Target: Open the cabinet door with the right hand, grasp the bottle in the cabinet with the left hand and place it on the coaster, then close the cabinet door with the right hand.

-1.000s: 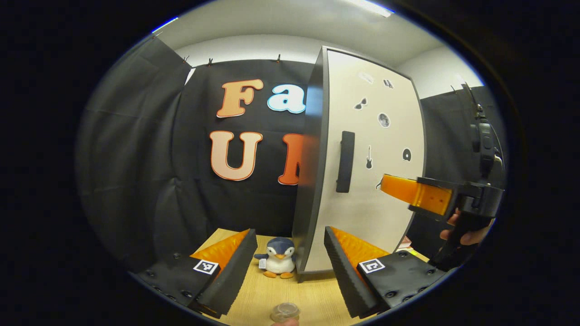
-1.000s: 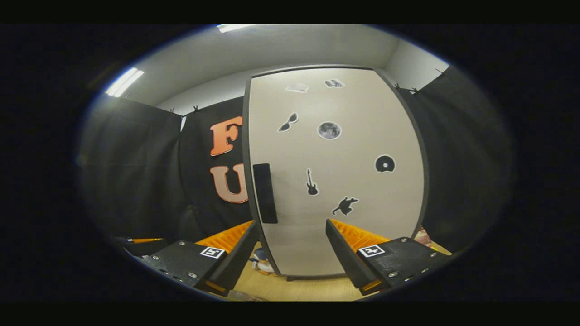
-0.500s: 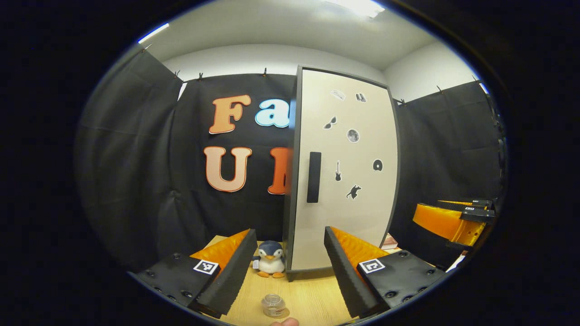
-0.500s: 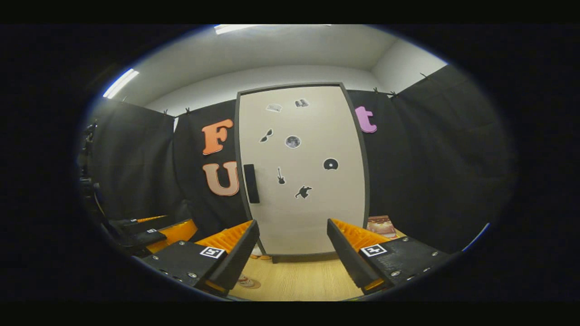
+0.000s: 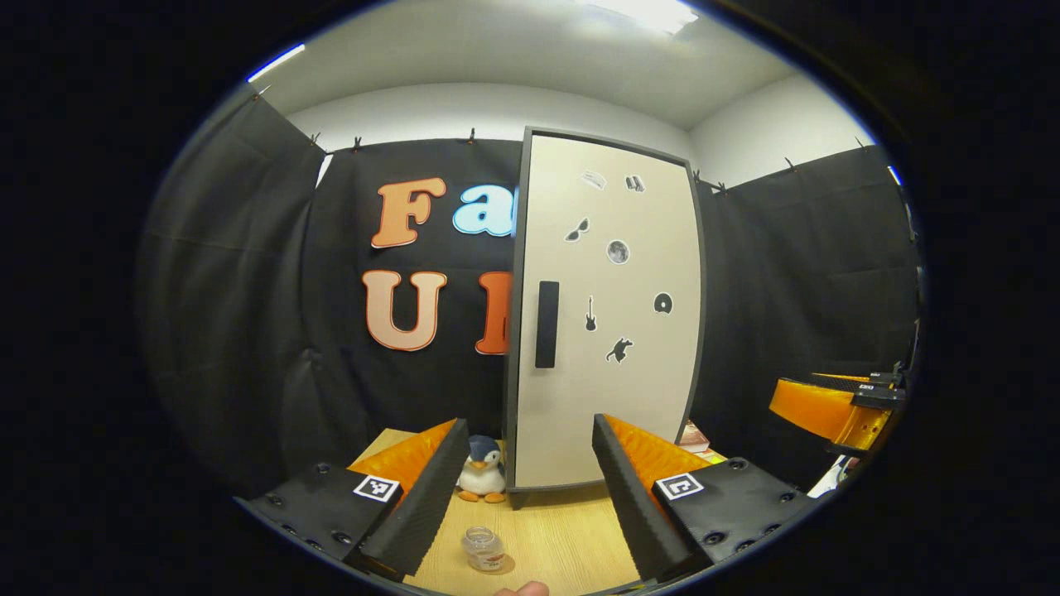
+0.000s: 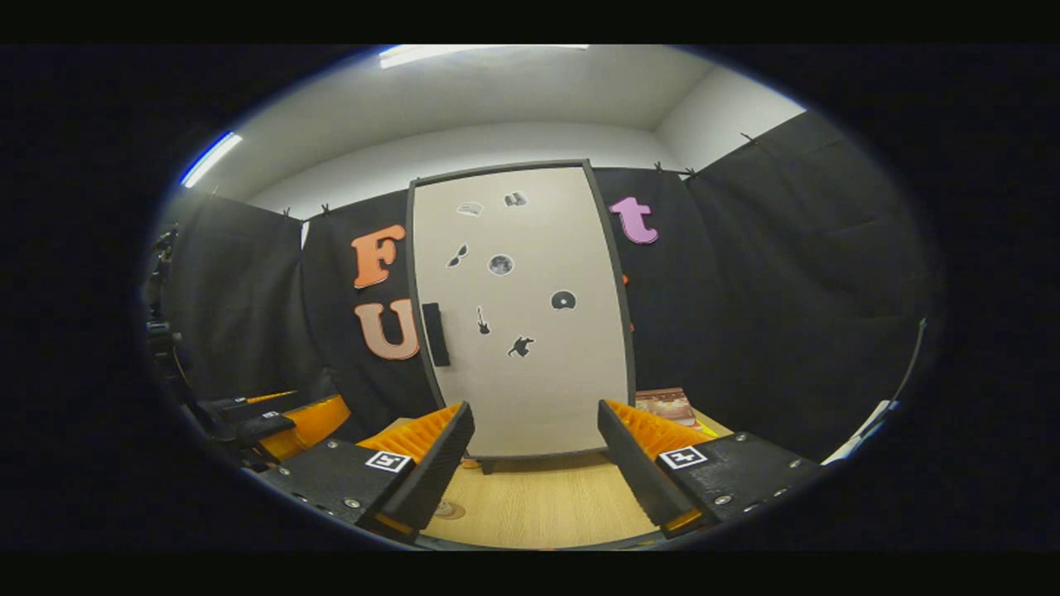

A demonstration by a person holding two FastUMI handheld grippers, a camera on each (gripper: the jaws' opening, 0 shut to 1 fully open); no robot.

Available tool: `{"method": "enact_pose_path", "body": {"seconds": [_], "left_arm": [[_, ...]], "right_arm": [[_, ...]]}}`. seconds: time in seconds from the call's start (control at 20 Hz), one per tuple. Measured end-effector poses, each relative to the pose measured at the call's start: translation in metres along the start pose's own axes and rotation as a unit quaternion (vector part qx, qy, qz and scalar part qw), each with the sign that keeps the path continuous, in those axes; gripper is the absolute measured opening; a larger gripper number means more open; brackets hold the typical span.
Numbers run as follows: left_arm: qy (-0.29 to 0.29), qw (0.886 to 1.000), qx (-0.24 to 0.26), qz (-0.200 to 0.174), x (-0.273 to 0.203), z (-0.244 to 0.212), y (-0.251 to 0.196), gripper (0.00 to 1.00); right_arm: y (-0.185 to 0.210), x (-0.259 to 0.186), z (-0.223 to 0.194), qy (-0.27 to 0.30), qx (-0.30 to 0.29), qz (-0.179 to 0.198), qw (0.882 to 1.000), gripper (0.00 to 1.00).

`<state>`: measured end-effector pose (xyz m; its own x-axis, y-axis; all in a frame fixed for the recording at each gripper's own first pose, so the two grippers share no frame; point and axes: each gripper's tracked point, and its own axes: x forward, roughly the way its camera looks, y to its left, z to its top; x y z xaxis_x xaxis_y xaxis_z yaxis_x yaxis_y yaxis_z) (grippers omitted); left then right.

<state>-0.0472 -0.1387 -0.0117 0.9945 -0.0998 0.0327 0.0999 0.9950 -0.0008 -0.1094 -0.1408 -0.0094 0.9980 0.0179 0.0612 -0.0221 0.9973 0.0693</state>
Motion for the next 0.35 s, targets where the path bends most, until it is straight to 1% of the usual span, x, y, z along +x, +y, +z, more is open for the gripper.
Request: {"method": "enact_pose_path", "body": {"seconds": [0.35], "left_arm": [[0.001,1.0,0.001,0.009,0.0005,0.0019,0.0041,0.97]], "right_arm": [[0.0033,0.0079,0.0042,-0.005,-0.017,0.009,1.0,0.93]]}}
